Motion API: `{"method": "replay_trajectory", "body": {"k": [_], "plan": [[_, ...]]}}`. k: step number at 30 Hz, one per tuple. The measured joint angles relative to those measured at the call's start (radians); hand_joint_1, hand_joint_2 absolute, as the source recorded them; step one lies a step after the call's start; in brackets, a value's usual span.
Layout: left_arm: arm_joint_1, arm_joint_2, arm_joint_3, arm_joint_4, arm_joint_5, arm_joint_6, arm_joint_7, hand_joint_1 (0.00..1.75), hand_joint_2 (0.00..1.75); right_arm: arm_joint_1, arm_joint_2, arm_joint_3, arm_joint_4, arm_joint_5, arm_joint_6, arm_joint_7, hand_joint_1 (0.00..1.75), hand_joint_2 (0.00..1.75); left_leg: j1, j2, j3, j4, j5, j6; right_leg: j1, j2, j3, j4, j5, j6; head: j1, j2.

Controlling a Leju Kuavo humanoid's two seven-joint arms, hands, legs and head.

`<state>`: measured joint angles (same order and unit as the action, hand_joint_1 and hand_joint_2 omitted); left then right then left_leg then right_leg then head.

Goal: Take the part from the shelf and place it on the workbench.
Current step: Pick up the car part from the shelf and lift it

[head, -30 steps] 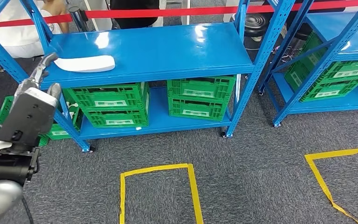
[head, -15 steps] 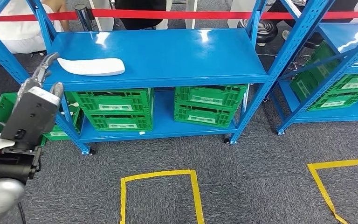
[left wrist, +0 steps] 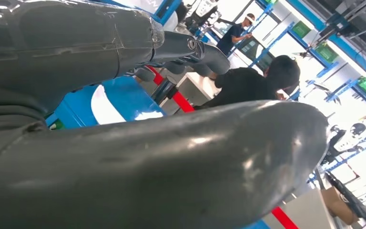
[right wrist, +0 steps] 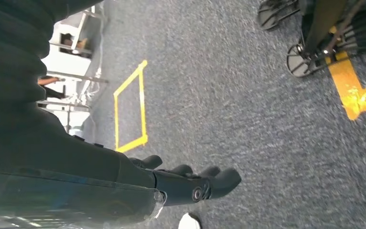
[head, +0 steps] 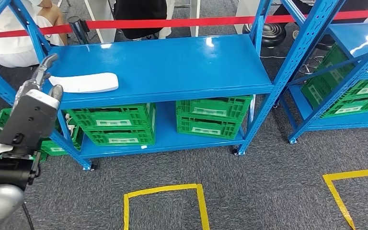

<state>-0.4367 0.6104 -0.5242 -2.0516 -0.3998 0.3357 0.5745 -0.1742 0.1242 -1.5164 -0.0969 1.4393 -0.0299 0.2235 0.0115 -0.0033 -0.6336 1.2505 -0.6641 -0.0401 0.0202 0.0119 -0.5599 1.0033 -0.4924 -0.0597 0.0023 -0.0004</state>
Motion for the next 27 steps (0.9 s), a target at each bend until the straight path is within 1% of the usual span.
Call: {"method": "replay_trajectory", "body": {"k": [1, 2, 3, 4, 5, 6, 8, 9, 10, 11, 12, 13, 14, 15, 16, 17, 18, 19, 20, 21, 22, 23, 24, 25, 26, 27], "plan": [[0.001, 0.000, 0.000, 0.000, 0.000, 0.000, 0.000, 0.00, 0.00, 0.002, 0.001, 0.000, 0.000, 0.000, 0.000, 0.000, 0.00, 1.75, 0.001, 0.001, -0.024, 0.009, 0.008, -0.003, 0.000, 0.000, 0.009, 0.000, -0.009, 0.002, -0.001, 0.000], [0.001, 0.000, 0.000, 0.000, 0.000, 0.000, 0.000, 0.00, 0.00, 0.003, 0.002, 0.000, 0.000, 0.000, 0.000, 0.000, 0.00, 1.75, 0.003, 0.002, -0.031, -0.014, 0.040, -0.006, -0.001, 0.001, 0.021, 0.001, -0.018, 0.004, -0.002, 0.000], [0.001, 0.000, 0.000, 0.000, 0.000, 0.000, 0.000, 0.00, 0.00, 0.003, 0.003, 0.000, 0.000, 0.000, 0.000, 0.000, 0.00, 1.75, 0.005, 0.003, -0.025, -0.065, 0.091, -0.007, -0.002, 0.002, 0.035, 0.002, -0.030, 0.007, -0.003, 0.000], [0.001, 0.000, 0.000, 0.000, 0.000, 0.000, 0.000, 0.00, 0.00, 0.003, 0.003, 0.000, 0.000, 0.000, 0.000, 0.000, 0.00, 1.75, 0.007, 0.003, -0.016, -0.114, 0.137, -0.007, -0.003, 0.004, 0.047, 0.003, -0.041, 0.012, -0.003, 0.000], [0.002, 0.000, -0.001, 0.001, 0.000, 0.000, 0.000, 0.00, 0.00, 0.002, 0.003, 0.000, 0.000, 0.000, 0.000, 0.000, 0.00, 1.75, 0.006, 0.005, -0.008, -0.161, 0.164, -0.005, -0.004, 0.006, 0.056, 0.006, -0.051, 0.018, -0.004, 0.000], [0.003, 0.000, -0.001, 0.001, 0.000, 0.000, 0.000, 0.00, 0.00, 0.001, 0.003, 0.000, 0.000, 0.000, 0.000, 0.000, 0.00, 1.75, 0.004, 0.006, -0.003, -0.186, 0.181, 0.002, -0.004, 0.007, 0.059, 0.009, -0.060, 0.024, -0.005, 0.000], [0.005, 0.000, -0.002, 0.002, 0.000, -0.001, 0.001, 0.00, 0.00, 0.000, 0.002, 0.000, 0.000, 0.000, 0.000, 0.000, 0.00, 1.75, 0.000, 0.007, -0.001, -0.197, 0.172, 0.021, -0.003, 0.007, 0.061, 0.015, -0.070, 0.034, -0.005, 0.000], [0.006, 0.000, -0.001, 0.001, 0.000, -0.001, 0.001, 0.00, 0.00, 0.000, 0.002, 0.000, 0.000, 0.001, 0.001, 0.000, 0.00, 1.75, 0.001, 0.006, 0.005, -0.196, 0.176, 0.028, -0.003, 0.007, 0.061, 0.019, -0.073, 0.038, -0.003, 0.000], [0.005, 0.000, -0.001, 0.000, 0.000, -0.001, 0.001, 0.00, 0.00, -0.001, 0.002, 0.000, 0.000, 0.001, 0.001, 0.000, 0.00, 1.75, 0.003, 0.005, 0.012, -0.199, 0.171, 0.033, -0.003, 0.005, 0.056, 0.034, -0.075, 0.042, -0.001, 0.000], [0.005, 0.000, -0.001, -0.001, 0.000, -0.001, 0.000, 0.00, 0.00, -0.001, 0.002, 0.000, 0.000, 0.002, 0.001, 0.000, 0.00, 1.75, 0.006, 0.005, 0.020, -0.202, 0.168, 0.037, -0.004, 0.003, 0.040, 0.066, -0.079, 0.048, 0.003, 0.000], [0.005, 0.000, -0.001, -0.002, 0.000, -0.001, 0.000, 0.00, 0.00, -0.002, 0.003, 0.000, 0.000, 0.003, 0.001, 0.000, 0.00, 1.75, 0.007, 0.006, 0.028, -0.205, 0.164, 0.041, -0.007, 0.000, 0.012, 0.116, -0.089, 0.055, 0.005, 0.000], [0.005, 0.000, 0.000, -0.002, 0.000, -0.001, 0.000, 0.00, 0.00, -0.002, 0.003, 0.000, 0.001, 0.004, 0.001, 0.000, 0.00, 1.75, 0.007, 0.007, 0.036, -0.206, 0.158, 0.044, -0.010, -0.003, -0.025, 0.177, -0.106, 0.062, 0.008, 0.000], [0.005, 0.000, -0.001, -0.002, 0.000, -0.001, 0.000, 0.00, 0.00, -0.002, 0.004, 0.000, 0.001, 0.005, 0.001, 0.000, 0.00, 1.75, 0.007, 0.007, 0.043, -0.207, 0.152, 0.046, -0.014, -0.005, -0.067, 0.236, -0.128, 0.067, 0.011, 0.000], [0.005, 0.000, -0.001, -0.002, 0.000, -0.001, 0.000, 0.00, 0.00, 0.000, 0.004, 0.000, 0.001, 0.005, 0.002, 0.000, 0.00, 1.75, 0.007, 0.006, 0.051, -0.207, 0.144, 0.046, -0.016, -0.006, -0.103, 0.278, -0.145, 0.070, 0.012, 0.000], [0.005, 0.000, -0.001, -0.002, 0.000, -0.001, 0.000, 0.00, 0.00, 0.001, 0.005, 0.000, 0.001, 0.006, 0.002, 0.000, 0.00, 1.75, 0.006, 0.005, 0.061, -0.207, 0.136, 0.047, -0.017, -0.007, -0.126, 0.293, -0.146, 0.069, 0.013, 0.000], [0.005, 0.000, -0.002, -0.002, 0.000, -0.002, 0.000, 0.00, 0.00, 0.002, 0.005, 0.000, 0.001, 0.006, 0.003, 0.000, 0.00, 1.75, 0.005, 0.004, 0.072, -0.207, 0.127, 0.046, -0.017, -0.007, -0.135, 0.276, -0.126, 0.066, 0.014, 0.000], [0.005, 0.000, -0.002, -0.002, 0.000, -0.002, 0.000, 0.00, 0.00, 0.003, 0.006, 0.000, 0.001, 0.006, 0.004, 0.000, 0.00, 1.75, 0.003, 0.003, 0.086, -0.208, 0.119, 0.046, -0.015, -0.007, -0.130, 0.232, -0.084, 0.059, 0.015, 0.000], [0.004, 0.000, -0.001, -0.002, 0.000, -0.003, 0.000, 0.00, 0.00, 0.003, 0.006, 0.000, 0.001, 0.006, 0.005, 0.000, 0.00, 1.75, 0.002, 0.003, 0.096, -0.209, 0.110, 0.045, -0.011, -0.007, -0.117, 0.171, -0.031, 0.047, 0.016, 0.000], [0.004, -0.001, -0.002, -0.001, 0.000, -0.005, 0.001, 0.00, 0.00, 0.003, 0.007, 0.000, 0.001, 0.007, 0.007, -0.002, 0.00, 1.75, 0.000, 0.002, 0.106, -0.211, 0.103, 0.044, -0.006, -0.007, -0.106, 0.124, 0.003, 0.034, 0.014, 0.000], [0.002, -0.001, -0.002, -0.001, 0.000, -0.008, 0.005, 0.00, 0.00, 0.002, 0.008, 0.000, 0.001, 0.008, 0.009, -0.004, 0.00, 1.75, 0.000, 0.001, 0.112, -0.214, 0.097, 0.040, -0.001, -0.007, -0.094, 0.082, 0.024, 0.020, 0.014, 0.000], [0.000, -0.001, -0.002, -0.001, 0.000, -0.012, 0.010, 0.00, 0.00, 0.002, 0.009, 0.000, 0.001, 0.010, 0.011, -0.006, 0.00, 1.75, 0.001, 0.000, 0.117, -0.217, 0.096, 0.035, 0.004, -0.006, -0.087, 0.058, 0.031, 0.010, 0.013, 0.000], [-0.001, 0.000, -0.003, -0.002, 0.000, -0.017, 0.017, 0.00, 0.00, 0.002, 0.011, 0.000, 0.001, 0.013, 0.012, -0.008, 0.00, 1.75, 0.002, -0.002, 0.123, -0.219, 0.097, 0.028, 0.007, -0.006, -0.081, 0.047, 0.023, 0.004, 0.013, 0.000], [-0.003, 0.001, -0.002, -0.003, 0.000, -0.020, 0.024, 0.00, 0.00, 0.002, 0.013, 0.000, 0.001, 0.017, 0.014, -0.010, 0.00, 1.75, 0.004, -0.003, 0.127, -0.220, 0.101, 0.021, 0.007, -0.005, -0.068, 0.027, 0.028, 0.001, 0.015, 0.000], [-0.004, 0.002, -0.002, -0.004, 0.000, -0.024, 0.029, 0.00, 0.00, 0.002, 0.015, 0.000, 0.001, 0.022, 0.014, -0.010, 0.00, 1.75, 0.005, -0.002, 0.132, -0.215, 0.101, 0.016, 0.005, -0.005, -0.054, 0.014, 0.030, 0.000, 0.016, 0.000], [-0.006, 0.005, -0.002, -0.006, 0.000, -0.027, 0.035, 0.00, 0.00, 0.002, 0.017, 0.000, 0.001, 0.025, 0.015, -0.011, 0.00, 1.75, 0.005, -0.002, 0.127, -0.200, 0.094, 0.012, 0.003, -0.005, -0.039, 0.002, 0.030, -0.001, 0.015, 0.000], [-0.007, 0.007, -0.002, -0.007, 0.000, -0.029, 0.041, 0.00, 0.00, 0.001, 0.019, 0.000, 0.001, 0.030, 0.015, -0.011, 0.00, 1.75, 0.006, -0.002, 0.112, -0.168, 0.079, 0.010, 0.001, -0.005, -0.025, -0.008, 0.030, -0.002, 0.014, 0.000]]}}
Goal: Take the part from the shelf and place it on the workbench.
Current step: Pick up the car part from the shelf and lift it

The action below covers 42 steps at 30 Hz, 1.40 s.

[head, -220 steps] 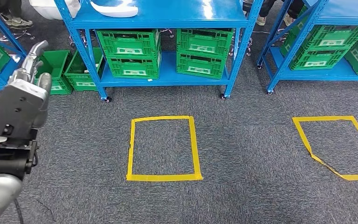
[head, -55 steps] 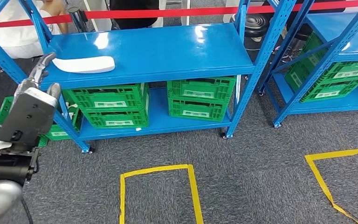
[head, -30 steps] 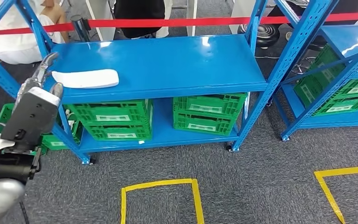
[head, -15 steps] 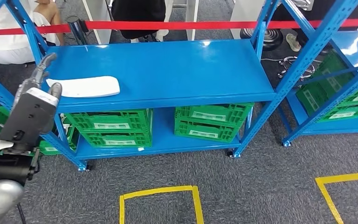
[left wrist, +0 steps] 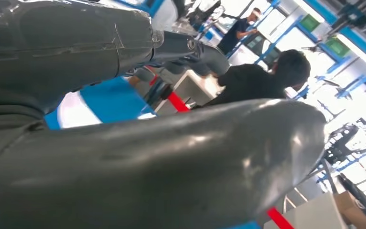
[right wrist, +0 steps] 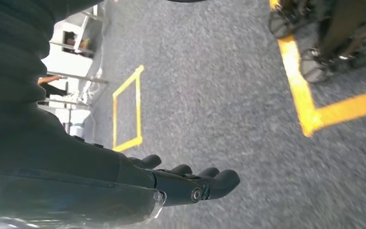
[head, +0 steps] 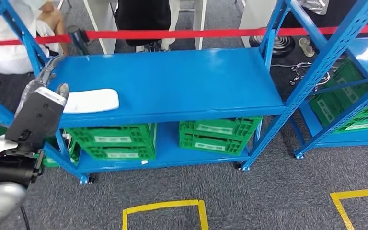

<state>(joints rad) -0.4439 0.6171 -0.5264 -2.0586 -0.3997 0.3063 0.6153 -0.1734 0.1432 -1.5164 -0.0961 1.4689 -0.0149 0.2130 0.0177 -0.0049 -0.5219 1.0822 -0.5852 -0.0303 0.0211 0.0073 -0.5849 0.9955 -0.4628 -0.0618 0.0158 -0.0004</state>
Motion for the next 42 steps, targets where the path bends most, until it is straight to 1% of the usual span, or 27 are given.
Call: {"method": "replay_trajectory", "body": {"k": [3, 4, 5, 7, 8, 9, 11, 12, 14, 16, 18, 19, 20, 21, 23, 25, 27, 30, 31, 33, 34, 35, 36, 38, 39, 40, 42], "plan": [[0.006, 0.009, -0.001, -0.002, 0.001, -0.009, 0.019, 0.00, 0.00, 0.000, 0.005, 0.000, 0.000, 0.011, 0.002, 0.003, 0.00, 1.75, 0.002, 0.000, -0.107, 0.152, -0.063, -0.011, -0.001, 0.001, 0.019, -0.006, -0.013, -0.002, -0.008, 0.000], [0.011, 0.013, -0.001, -0.003, 0.001, -0.010, 0.024, 0.00, 0.00, 0.001, 0.006, 0.000, 0.000, 0.015, 0.003, 0.006, 0.00, 1.75, 0.003, 0.001, -0.136, 0.179, -0.063, -0.014, -0.001, 0.002, 0.025, -0.005, -0.020, -0.001, -0.010, 0.000], [0.016, 0.017, -0.001, -0.004, 0.001, -0.010, 0.030, 0.00, 0.00, 0.003, 0.008, 0.000, 0.000, 0.020, 0.003, 0.010, 0.00, 1.75, 0.004, 0.002, -0.150, 0.173, -0.040, -0.017, -0.002, 0.002, 0.033, -0.004, -0.027, 0.001, -0.011, 0.000], [0.026, 0.029, 0.000, -0.011, 0.001, -0.008, 0.043, 0.00, 0.00, 0.004, 0.013, 0.000, 0.000, 0.031, 0.005, 0.018, 0.00, 1.75, 0.008, 0.004, -0.130, 0.080, 0.051, -0.021, -0.005, 0.004, 0.053, 0.000, -0.047, 0.009, -0.012, 0.000], [0.034, 0.035, 0.000, -0.016, 0.001, -0.007, 0.048, 0.00, 0.00, 0.004, 0.014, 0.000, 0.000, 0.035, 0.005, 0.021, 0.00, 1.75, 0.007, 0.005, -0.115, 0.030, 0.082, -0.023, -0.006, 0.006, 0.062, 0.004, -0.056, 0.014, -0.013, 0.000], [0.041, 0.041, 0.001, -0.021, 0.000, -0.006, 0.051, 0.00, 0.00, 0.003, 0.016, 0.001, 0.000, 0.038, 0.005, 0.023, 0.00, 1.75, 0.005, 0.008, -0.103, -0.010, 0.098, -0.020, -0.007, 0.007, 0.065, 0.009, -0.065, 0.021, -0.016, 0.000], [0.062, 0.051, 0.005, -0.032, -0.006, 0.001, 0.053, 0.00, 0.00, 0.002, 0.016, 0.001, 0.000, 0.046, 0.005, 0.025, 0.00, 1.75, 0.000, 0.012, -0.099, -0.036, 0.090, -0.004, -0.006, 0.009, 0.065, 0.018, -0.078, 0.032, -0.017, 0.000], [0.074, 0.057, 0.008, -0.040, -0.012, 0.006, 0.054, 0.00, 0.00, 0.002, 0.015, 0.001, 0.000, 0.051, 0.005, 0.026, 0.00, 1.75, 0.000, 0.014, -0.095, -0.041, 0.090, 0.006, -0.006, 0.008, 0.065, 0.021, -0.084, 0.036, -0.017, 0.000], [0.101, 0.065, 0.020, -0.058, -0.024, 0.019, 0.054, 0.00, 0.00, 0.003, 0.013, 0.001, 0.000, 0.058, 0.006, 0.028, 0.00, 1.75, 0.005, 0.013, -0.083, -0.043, 0.086, 0.018, -0.007, 0.005, 0.063, 0.045, -0.097, 0.046, -0.012, 0.000], [0.123, 0.070, 0.031, -0.072, -0.030, 0.027, 0.053, 0.00, 0.00, 0.001, 0.010, 0.001, 0.000, 0.061, 0.008, 0.029, 0.00, 1.75, 0.007, 0.014, -0.069, -0.045, 0.077, 0.026, -0.013, 0.000, 0.017, 0.134, -0.127, 0.060, -0.008, 0.000], [0.139, 0.073, 0.039, -0.081, -0.032, 0.030, 0.053, 0.00, 0.00, 0.001, 0.009, 0.001, 0.000, 0.061, 0.009, 0.029, 0.00, 1.75, 0.007, 0.014, -0.058, -0.045, 0.065, 0.029, -0.019, -0.002, -0.065, 0.261, -0.170, 0.070, -0.005, 0.000], [0.146, 0.074, 0.041, -0.084, -0.032, 0.030, 0.053, 0.00, 0.00, 0.001, 0.008, 0.002, 0.000, 0.062, 0.009, 0.029, 0.00, 1.75, 0.007, 0.013, -0.050, -0.045, 0.058, 0.030, -0.020, -0.003, -0.098, 0.301, -0.179, 0.071, -0.004, 0.000], [0.152, 0.074, 0.043, -0.086, -0.032, 0.030, 0.053, 0.00, 0.00, 0.003, 0.007, 0.002, 0.000, 0.062, 0.009, 0.029, 0.00, 1.75, 0.007, 0.012, -0.041, -0.045, 0.051, 0.029, -0.020, -0.003, -0.115, 0.308, -0.169, 0.070, -0.003, 0.000], [0.156, 0.074, 0.045, -0.088, -0.032, 0.030, 0.053, 0.00, 0.00, 0.003, 0.006, 0.002, 0.000, 0.063, 0.008, 0.029, 0.00, 1.75, 0.007, 0.011, -0.029, -0.045, 0.042, 0.028, -0.020, -0.003, -0.116, 0.282, -0.137, 0.066, -0.001, 0.000], [0.161, 0.075, 0.051, -0.092, -0.032, 0.030, 0.052, 0.00, 0.00, 0.003, 0.003, 0.002, 0.000, 0.063, 0.006, 0.026, 0.00, 1.75, 0.006, 0.010, -0.005, -0.046, 0.026, 0.024, -0.016, -0.002, -0.086, 0.170, -0.044, 0.051, -0.001, 0.000], [0.163, 0.075, 0.057, -0.093, -0.032, 0.029, 0.049, 0.00, 0.00, 0.002, -0.001, 0.002, 0.000, 0.061, 0.003, 0.018, 0.00, 1.75, 0.006, 0.008, 0.006, -0.050, 0.015, 0.016, -0.006, -0.002, -0.064, 0.087, -0.010, 0.032, 0.000, 0.000], [0.168, 0.075, 0.059, -0.092, -0.030, 0.027, 0.043, 0.00, 0.00, 0.003, -0.004, 0.002, 0.000, 0.055, 0.000, 0.011, 0.00, 1.75, 0.007, 0.005, 0.012, -0.050, 0.014, 0.002, 0.000, 0.000, -0.055, 0.058, -0.018, 0.020, 0.004, 0.000], [0.163, 0.077, 0.064, -0.089, -0.022, 0.020, 0.028, 0.00, 0.00, 0.004, -0.009, 0.001, -0.001, 0.037, -0.007, 0.010, 0.00, 1.75, 0.007, 0.004, 0.009, -0.017, 0.003, -0.012, -0.005, 0.002, -0.014, 0.023, -0.011, 0.011, 0.003, 0.000], [0.153, 0.077, 0.065, -0.088, -0.019, 0.015, 0.024, 0.00, 0.00, 0.001, -0.009, 0.001, -0.001, 0.031, -0.010, 0.011, 0.00, 1.75, 0.007, 0.004, -0.013, 0.023, -0.016, -0.013, -0.007, 0.002, -0.003, 0.015, -0.012, 0.009, 0.000, 0.000], [0.135, 0.075, 0.065, -0.084, -0.012, 0.004, 0.019, 0.00, 0.00, -0.003, -0.009, 0.001, -0.002, 0.026, -0.014, 0.016, 0.00, 1.75, 0.006, 0.004, -0.087, 0.131, -0.062, -0.016, -0.006, 0.003, 0.006, 0.010, -0.017, 0.003, -0.005, 0.000], [0.130, 0.073, 0.065, -0.081, -0.009, 0.001, 0.018, 0.00, 0.00, -0.003, -0.009, 0.001, -0.002, 0.026, -0.014, 0.018, 0.00, 1.75, 0.006, 0.004, -0.122, 0.171, -0.074, -0.017, -0.006, 0.003, 0.010, 0.010, -0.021, 0.001, -0.007, 0.000], [0.127, 0.072, 0.065, -0.079, -0.005, -0.001, 0.018, 0.00, 0.00, -0.002, -0.008, 0.001, -0.002, 0.026, -0.014, 0.020, 0.00, 1.75, 0.006, 0.004, -0.144, 0.184, -0.065, -0.017, -0.005, 0.004, 0.015, 0.011, -0.026, 0.001, -0.009, 0.000], [0.123, 0.072, 0.065, -0.077, -0.002, 0.000, 0.019, 0.00, 0.00, 0.000, -0.008, 0.001, -0.001, 0.026, -0.014, 0.021, 0.00, 1.75, 0.007, 0.004, -0.150, 0.164, -0.033, -0.016, -0.005, 0.006, 0.022, 0.011, -0.032, 0.001, -0.011, 0.000], [0.117, 0.072, 0.065, -0.074, 0.005, 0.005, 0.019, 0.00, 0.00, 0.001, -0.008, 0.000, -0.001, 0.028, -0.014, 0.018, 0.00, 1.75, 0.006, 0.004, -0.120, 0.056, 0.064, -0.012, -0.005, 0.010, 0.041, 0.011, -0.046, 0.005, -0.014, 0.000], [0.114, 0.071, 0.065, -0.072, 0.007, 0.007, 0.019, 0.00, 0.00, 0.000, -0.008, 0.000, -0.001, 0.028, -0.014, 0.016, 0.00, 1.75, 0.005, 0.004, -0.106, 0.002, 0.086, -0.010, -0.005, 0.012, 0.046, 0.013, -0.052, 0.009, -0.015, 0.000], [0.111, 0.071, 0.065, -0.071, 0.008, 0.009, 0.019, 0.00, 0.00, -0.002, -0.008, 0.000, -0.001, 0.029, -0.013, 0.014, 0.00, 1.75, 0.002, 0.004, -0.097, -0.032, 0.099, -0.006, -0.005, 0.013, 0.047, 0.015, -0.058, 0.014, -0.017, 0.000], [0.107, 0.071, 0.065, -0.069, 0.010, 0.010, 0.019, 0.00, 0.00, -0.003, -0.009, 0.000, -0.001, 0.029, -0.013, 0.012, 0.00, 1.75, -0.002, 0.001, -0.094, -0.052, 0.089, 0.002, -0.004, 0.013, 0.046, 0.017, -0.068, 0.026, -0.018, 0.000]]}}
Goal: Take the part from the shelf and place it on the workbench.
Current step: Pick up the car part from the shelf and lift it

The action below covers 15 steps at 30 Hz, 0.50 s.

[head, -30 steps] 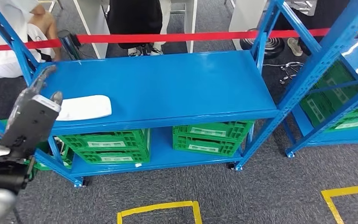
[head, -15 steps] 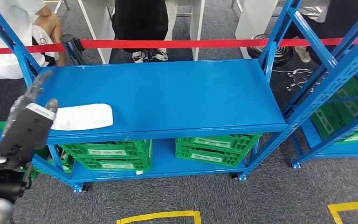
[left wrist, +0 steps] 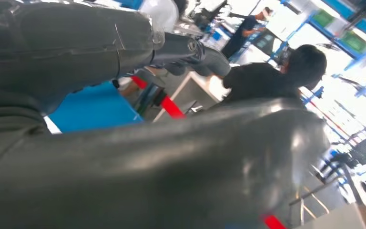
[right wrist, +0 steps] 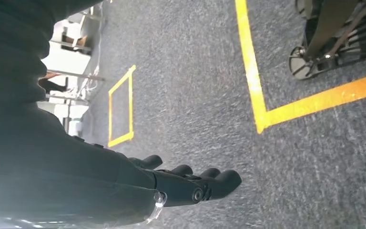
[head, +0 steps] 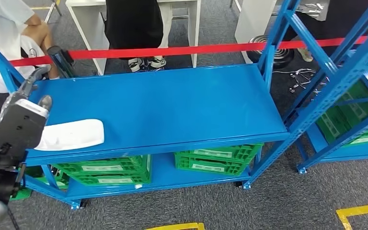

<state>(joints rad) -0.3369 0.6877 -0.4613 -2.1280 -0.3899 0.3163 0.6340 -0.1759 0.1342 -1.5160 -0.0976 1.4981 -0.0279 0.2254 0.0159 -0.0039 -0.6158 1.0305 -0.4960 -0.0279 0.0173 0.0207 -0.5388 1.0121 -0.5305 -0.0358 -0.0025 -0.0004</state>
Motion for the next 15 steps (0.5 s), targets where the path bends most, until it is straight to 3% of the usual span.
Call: {"method": "replay_trajectory", "body": {"k": [2, 4, 6, 7, 8, 9, 12, 13, 15], "plan": [[-0.003, 0.000, 0.000, 0.001, 0.000, 0.001, 0.000, 0.00, 0.00, 0.001, -0.003, 0.000, 0.000, 0.000, 0.000, 0.000, 0.00, 1.75, 0.005, -0.003, 0.011, -0.005, 0.008, 0.010, 0.000, -0.002, 0.004, 0.004, -0.014, 0.013, 0.001, 0.000], [-0.005, -0.001, 0.000, 0.002, 0.000, 0.001, -0.001, 0.00, 0.00, -0.001, -0.004, 0.000, 0.000, 0.001, 0.000, 0.000, 0.00, 1.75, 0.011, -0.002, 0.023, -0.010, 0.004, 0.019, -0.003, -0.007, -0.018, 0.064, -0.047, 0.027, 0.005, 0.000], [-0.007, -0.002, 0.000, 0.002, 0.000, 0.001, -0.004, 0.00, 0.00, -0.001, -0.004, 0.000, 0.001, 0.004, -0.003, -0.001, 0.00, 1.75, 0.011, 0.000, 0.032, -0.010, -0.004, 0.025, -0.011, -0.013, -0.089, 0.192, -0.098, 0.040, 0.010, 0.000], [-0.006, -0.003, 0.000, 0.003, 0.000, 0.002, -0.006, 0.00, 0.00, 0.000, -0.004, 0.000, 0.001, 0.010, -0.007, -0.003, 0.00, 1.75, 0.011, -0.001, 0.037, -0.009, -0.009, 0.028, -0.017, -0.014, -0.127, 0.250, -0.112, 0.046, 0.012, 0.000], [-0.006, -0.004, -0.001, 0.005, 0.000, 0.003, -0.009, 0.00, 0.00, 0.001, -0.006, 0.000, 0.001, 0.018, -0.011, -0.006, 0.00, 1.75, 0.011, -0.003, 0.043, -0.009, -0.014, 0.030, -0.022, -0.015, -0.153, 0.279, -0.106, 0.051, 0.013, 0.000], [-0.006, -0.006, -0.002, 0.006, 0.000, 0.005, -0.012, 0.00, 0.00, 0.002, -0.009, 0.000, 0.001, 0.025, -0.015, -0.010, 0.00, 1.75, 0.012, -0.005, 0.050, -0.009, -0.020, 0.032, -0.027, -0.015, -0.161, 0.270, -0.077, 0.057, 0.013, 0.000], [-0.006, -0.011, -0.006, 0.012, -0.001, 0.014, -0.019, 0.00, 0.00, 0.002, -0.019, 0.000, 0.001, 0.037, -0.023, -0.033, 0.00, 1.75, 0.009, -0.012, 0.075, -0.006, -0.043, 0.025, -0.041, -0.019, -0.108, 0.101, 0.052, 0.074, 0.016, 0.000], [-0.006, -0.011, -0.007, 0.013, -0.001, 0.016, -0.020, 0.00, 0.00, 0.001, -0.021, 0.000, 0.001, 0.037, -0.022, -0.042, 0.00, 1.75, 0.007, -0.014, 0.078, -0.004, -0.049, 0.020, -0.043, -0.020, -0.090, 0.057, 0.064, 0.074, 0.017, 0.000], [-0.003, -0.010, -0.007, 0.016, -0.003, 0.018, -0.021, 0.00, 0.00, -0.001, -0.023, 0.000, 0.001, 0.033, -0.017, -0.053, 0.00, 1.75, 0.002, -0.016, 0.080, -0.003, -0.055, 0.012, -0.042, -0.018, -0.076, 0.027, 0.056, 0.067, 0.015, 0.000]]}}
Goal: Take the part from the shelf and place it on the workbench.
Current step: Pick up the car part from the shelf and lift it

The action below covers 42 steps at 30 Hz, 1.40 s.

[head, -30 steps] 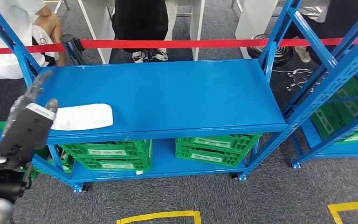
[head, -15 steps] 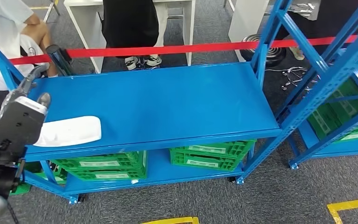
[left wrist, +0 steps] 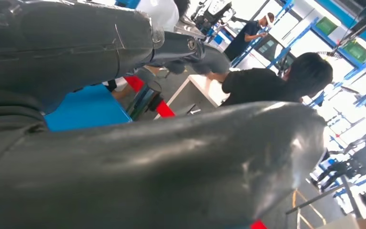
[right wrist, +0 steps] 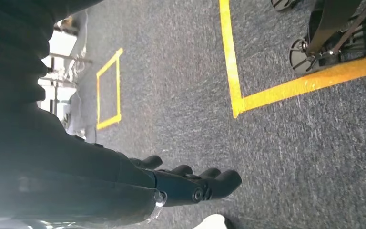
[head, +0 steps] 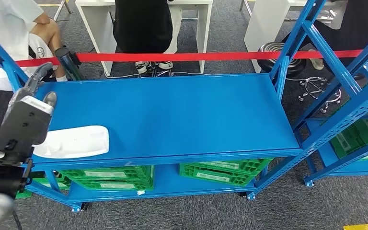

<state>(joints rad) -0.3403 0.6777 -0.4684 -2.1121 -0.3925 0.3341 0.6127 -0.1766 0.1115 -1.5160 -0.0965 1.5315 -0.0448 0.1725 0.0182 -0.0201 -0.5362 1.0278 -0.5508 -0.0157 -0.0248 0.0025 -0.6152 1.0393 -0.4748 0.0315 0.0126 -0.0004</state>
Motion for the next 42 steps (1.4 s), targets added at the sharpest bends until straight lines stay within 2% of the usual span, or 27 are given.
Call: {"method": "replay_trajectory", "body": {"k": [1, 9, 19, 26, 34, 38, 42], "plan": [[0.002, 0.001, 0.000, 0.001, 0.000, 0.000, 0.000, 0.00, 0.00, 0.000, 0.000, 0.000, 0.000, -0.002, 0.003, -0.001, 0.00, 1.75, 0.000, 0.001, 0.000, -0.003, 0.000, -0.001, 0.000, 0.001, 0.002, -0.003, -0.006, -0.005, -0.002, 0.000], [0.008, 0.009, -0.001, 0.002, -0.025, -0.037, -0.005, 0.00, 0.00, 0.001, 0.005, 0.000, 0.000, -0.005, 0.026, 0.012, 0.00, 1.75, 0.000, 0.013, 0.013, -0.019, -0.003, -0.007, 0.001, 0.009, 0.004, -0.003, -0.009, -0.013, -0.009, 0.000], [-0.003, 0.003, -0.011, 0.003, -0.056, -0.065, 0.001, 0.00, 0.00, 0.001, 0.014, -0.001, 0.000, -0.012, 0.035, 0.017, 0.00, 1.75, 0.000, 0.009, 0.016, -0.019, -0.002, -0.010, 0.001, 0.011, 0.009, -0.007, -0.009, -0.014, -0.009, 0.000], [-0.018, 0.001, -0.034, 0.006, -0.200, -0.154, 0.040, 0.00, 0.00, 0.000, 0.015, -0.001, 0.000, -0.003, 0.035, 0.020, 0.00, 1.75, 0.000, 0.005, 0.016, -0.019, -0.002, -0.010, 0.001, 0.010, 0.011, -0.009, -0.009, -0.014, -0.009, 0.000], [-0.026, -0.002, -0.062, 0.008, -0.211, -0.164, 0.043, 0.00, 0.00, 0.000, 0.019, -0.001, 0.000, -0.002, 0.035, 0.020, 0.00, 1.75, 0.000, 0.004, 0.016, -0.019, -0.003, -0.010, 0.001, 0.009, 0.012, -0.010, -0.009, -0.014, -0.009, 0.000], [-0.031, -0.004, -0.074, 0.012, -0.240, -0.226, 0.052, 0.00, 1.75, 0.000, 0.020, -0.001, 0.000, 0.003, 0.036, 0.022, 0.00, 1.75, 0.000, 0.003, 0.016, -0.019, -0.003, -0.010, 0.001, 0.009, 0.012, -0.010, -0.009, -0.014, -0.009, 0.000], [-0.037, -0.015, -0.094, 0.032, -0.287, -0.410, 0.057, 0.00, 1.75, 0.000, 0.023, -0.001, 0.000, 0.022, 0.042, 0.023, 0.00, 1.75, 0.000, 0.002, 0.016, -0.019, -0.003, -0.010, 0.001, 0.009, 0.012, -0.010, -0.009, -0.014, -0.009, 0.000]]}}
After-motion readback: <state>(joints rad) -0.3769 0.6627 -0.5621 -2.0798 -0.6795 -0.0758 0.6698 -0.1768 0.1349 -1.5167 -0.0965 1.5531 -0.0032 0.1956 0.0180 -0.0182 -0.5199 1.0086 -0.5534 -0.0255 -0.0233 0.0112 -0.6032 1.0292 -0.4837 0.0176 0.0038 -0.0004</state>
